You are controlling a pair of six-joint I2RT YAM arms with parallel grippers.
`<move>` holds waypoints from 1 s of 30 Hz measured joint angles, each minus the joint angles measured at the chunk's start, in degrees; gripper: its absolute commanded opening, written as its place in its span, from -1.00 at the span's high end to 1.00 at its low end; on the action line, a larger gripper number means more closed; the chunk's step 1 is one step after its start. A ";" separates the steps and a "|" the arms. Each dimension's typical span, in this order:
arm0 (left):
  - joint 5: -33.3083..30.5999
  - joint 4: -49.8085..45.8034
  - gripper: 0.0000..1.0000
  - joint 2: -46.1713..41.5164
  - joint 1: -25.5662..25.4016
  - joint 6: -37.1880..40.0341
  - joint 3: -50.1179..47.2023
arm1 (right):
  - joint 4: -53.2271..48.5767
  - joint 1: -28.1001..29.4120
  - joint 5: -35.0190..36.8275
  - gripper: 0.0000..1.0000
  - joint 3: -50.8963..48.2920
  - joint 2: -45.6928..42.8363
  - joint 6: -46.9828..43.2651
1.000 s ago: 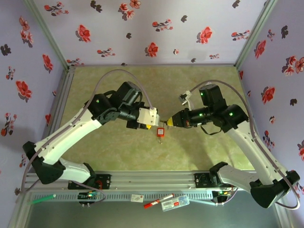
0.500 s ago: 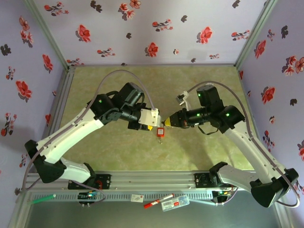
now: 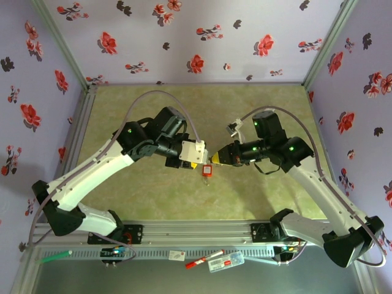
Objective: Unlock with the key
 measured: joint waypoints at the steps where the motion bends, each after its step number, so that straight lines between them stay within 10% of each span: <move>1: 0.00 -0.02 1.00 0.04 -0.02 0.00 0.02 | 0.07 0.07 -0.09 1.00 -0.11 0.00 0.02; 30: -5.57 -3.19 1.00 1.01 -3.63 -0.04 1.44 | -2.51 3.21 -0.61 1.00 2.14 4.61 -1.36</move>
